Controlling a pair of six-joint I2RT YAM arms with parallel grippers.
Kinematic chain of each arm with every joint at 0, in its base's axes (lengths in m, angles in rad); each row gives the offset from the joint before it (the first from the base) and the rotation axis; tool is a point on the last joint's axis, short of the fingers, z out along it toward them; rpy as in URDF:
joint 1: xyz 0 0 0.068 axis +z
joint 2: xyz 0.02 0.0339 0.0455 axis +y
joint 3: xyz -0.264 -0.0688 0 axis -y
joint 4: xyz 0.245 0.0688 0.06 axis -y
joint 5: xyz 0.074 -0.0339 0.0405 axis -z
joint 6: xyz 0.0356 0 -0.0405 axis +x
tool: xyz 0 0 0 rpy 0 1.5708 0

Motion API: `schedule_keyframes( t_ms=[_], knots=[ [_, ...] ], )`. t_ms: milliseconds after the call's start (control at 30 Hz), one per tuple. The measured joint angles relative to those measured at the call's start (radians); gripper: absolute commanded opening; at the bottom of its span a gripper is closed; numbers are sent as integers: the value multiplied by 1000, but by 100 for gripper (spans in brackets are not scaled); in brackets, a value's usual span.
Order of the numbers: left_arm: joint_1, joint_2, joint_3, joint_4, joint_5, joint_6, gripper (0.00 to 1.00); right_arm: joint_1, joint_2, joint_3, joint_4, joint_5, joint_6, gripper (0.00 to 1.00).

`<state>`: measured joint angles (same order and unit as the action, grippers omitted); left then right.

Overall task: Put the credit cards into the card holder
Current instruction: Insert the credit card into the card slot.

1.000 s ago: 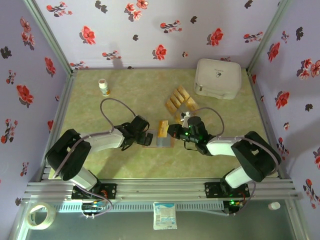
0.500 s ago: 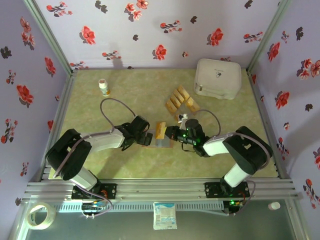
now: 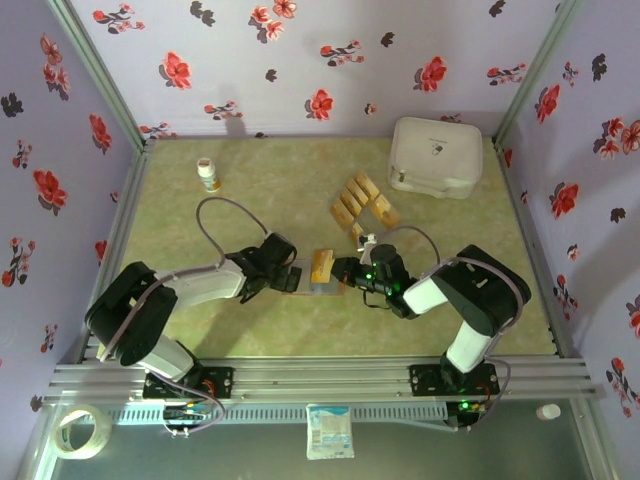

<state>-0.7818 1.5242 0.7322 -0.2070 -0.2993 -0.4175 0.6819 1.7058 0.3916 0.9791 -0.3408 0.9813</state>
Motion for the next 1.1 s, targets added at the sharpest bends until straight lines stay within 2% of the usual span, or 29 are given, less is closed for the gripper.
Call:
schedule_keyframes(
  t_ms=[1100],
  knots=[
    [0, -28, -47, 12, -15, -21, 100, 12, 116, 0, 162, -1, 67, 0]
  ],
)
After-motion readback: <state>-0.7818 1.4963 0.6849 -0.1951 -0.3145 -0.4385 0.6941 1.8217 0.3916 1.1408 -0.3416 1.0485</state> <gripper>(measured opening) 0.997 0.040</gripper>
